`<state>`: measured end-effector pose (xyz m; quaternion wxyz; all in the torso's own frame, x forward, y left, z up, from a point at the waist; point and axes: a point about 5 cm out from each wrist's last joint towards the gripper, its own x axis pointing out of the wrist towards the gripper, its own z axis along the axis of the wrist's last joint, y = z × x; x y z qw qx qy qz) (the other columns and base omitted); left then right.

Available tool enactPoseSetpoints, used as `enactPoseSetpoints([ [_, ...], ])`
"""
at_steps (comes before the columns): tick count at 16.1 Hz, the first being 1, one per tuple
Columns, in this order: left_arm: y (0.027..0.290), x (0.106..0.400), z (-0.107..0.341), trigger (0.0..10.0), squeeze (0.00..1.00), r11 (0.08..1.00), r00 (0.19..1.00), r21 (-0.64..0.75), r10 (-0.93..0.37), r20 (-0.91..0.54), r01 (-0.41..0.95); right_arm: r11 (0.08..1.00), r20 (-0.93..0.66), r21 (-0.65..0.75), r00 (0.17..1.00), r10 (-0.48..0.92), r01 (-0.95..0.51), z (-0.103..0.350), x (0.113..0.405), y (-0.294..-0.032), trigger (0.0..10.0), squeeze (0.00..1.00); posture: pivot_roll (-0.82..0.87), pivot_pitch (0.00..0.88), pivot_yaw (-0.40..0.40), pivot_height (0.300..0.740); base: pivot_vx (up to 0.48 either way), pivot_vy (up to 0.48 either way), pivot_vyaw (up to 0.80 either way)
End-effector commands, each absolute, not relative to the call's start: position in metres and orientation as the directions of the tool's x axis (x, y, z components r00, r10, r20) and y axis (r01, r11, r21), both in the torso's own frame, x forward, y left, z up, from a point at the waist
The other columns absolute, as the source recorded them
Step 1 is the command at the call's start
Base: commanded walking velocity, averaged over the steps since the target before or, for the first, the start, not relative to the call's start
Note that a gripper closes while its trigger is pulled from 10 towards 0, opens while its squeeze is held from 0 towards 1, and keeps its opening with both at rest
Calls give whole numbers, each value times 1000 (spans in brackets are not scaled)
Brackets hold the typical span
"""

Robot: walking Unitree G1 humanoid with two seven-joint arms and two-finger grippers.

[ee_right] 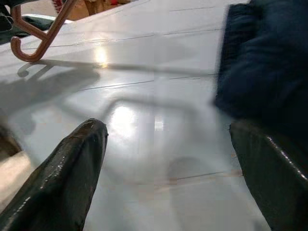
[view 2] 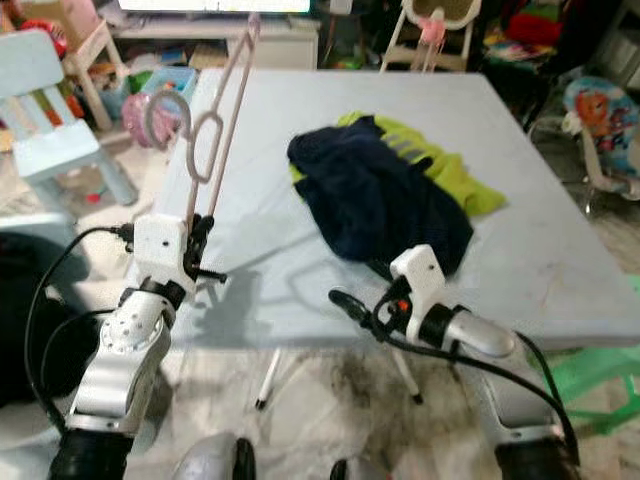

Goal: Hang hanger

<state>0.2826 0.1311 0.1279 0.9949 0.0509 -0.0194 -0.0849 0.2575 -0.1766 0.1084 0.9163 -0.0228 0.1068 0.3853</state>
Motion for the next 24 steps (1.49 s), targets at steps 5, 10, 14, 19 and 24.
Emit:
enactPoseSetpoints([
  [5,133,281,123,10000,0,980,986,112,-166,-5,165,709,-201,24,691,694,-705,112,263,-174,10000,0,44,0,-26,740,-343,0,0],
  [10,133,284,124,10000,0,979,986,117,-169,-4,168,748,-213,-5,732,647,-663,108,267,-177,10000,0,41,0,-24,740,-324,0,0],
  [14,133,282,119,10000,0,976,984,126,-175,-22,176,744,-241,-69,735,634,-665,106,270,-185,10000,0,39,0,-23,740,-321,0,0],
  [19,130,280,109,10000,0,958,968,149,-235,-90,246,739,-267,-127,740,617,-662,105,273,-191,10000,0,35,5,-20,740,-118,0,0],
  [24,140,259,73,10000,0,755,767,217,-520,-376,618,615,-328,-248,663,673,-748,112,270,-204,10000,0,35,5,-20,740,0,0,0],
])
